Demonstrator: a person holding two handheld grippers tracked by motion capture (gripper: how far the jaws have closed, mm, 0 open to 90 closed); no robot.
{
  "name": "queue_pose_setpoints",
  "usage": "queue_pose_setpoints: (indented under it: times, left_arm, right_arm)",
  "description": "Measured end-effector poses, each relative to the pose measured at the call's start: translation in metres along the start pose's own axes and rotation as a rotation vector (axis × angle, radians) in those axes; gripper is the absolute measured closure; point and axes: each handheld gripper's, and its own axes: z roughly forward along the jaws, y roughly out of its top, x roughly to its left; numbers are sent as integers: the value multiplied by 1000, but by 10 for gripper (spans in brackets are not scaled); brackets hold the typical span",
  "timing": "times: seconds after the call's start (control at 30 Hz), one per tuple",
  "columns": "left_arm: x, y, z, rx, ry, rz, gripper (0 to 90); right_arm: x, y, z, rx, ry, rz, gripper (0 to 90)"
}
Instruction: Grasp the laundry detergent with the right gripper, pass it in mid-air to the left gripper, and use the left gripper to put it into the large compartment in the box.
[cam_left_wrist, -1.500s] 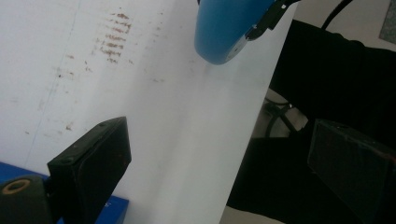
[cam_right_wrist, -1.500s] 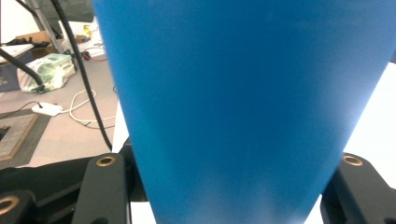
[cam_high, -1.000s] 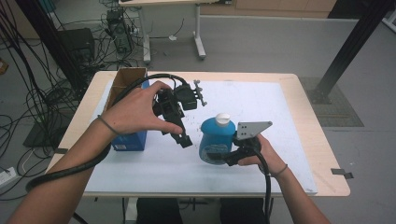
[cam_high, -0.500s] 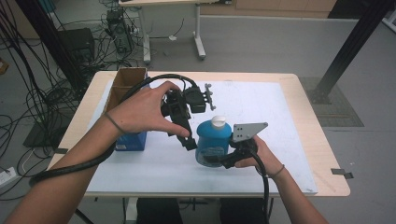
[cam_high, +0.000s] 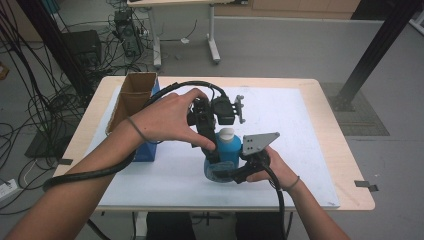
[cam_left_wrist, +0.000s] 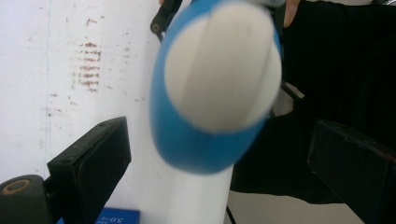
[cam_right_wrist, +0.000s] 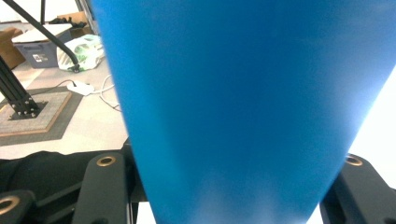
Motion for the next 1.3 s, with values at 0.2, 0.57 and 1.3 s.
queue_pose_setpoints:
  times: [0.2,0.57,1.3]
  left_arm:
    - [-1,12,2,22,-2,24,64]
    - [-8,34,11,84,7,66,62]
    - [-8,36,13,85,16,78,63]
  right_arm:
    - [1,1,3,3,10,-6,408]
    - [-1,3,6,6,17,-12,408]
    - [-1,4,6,12,18,-7,408]
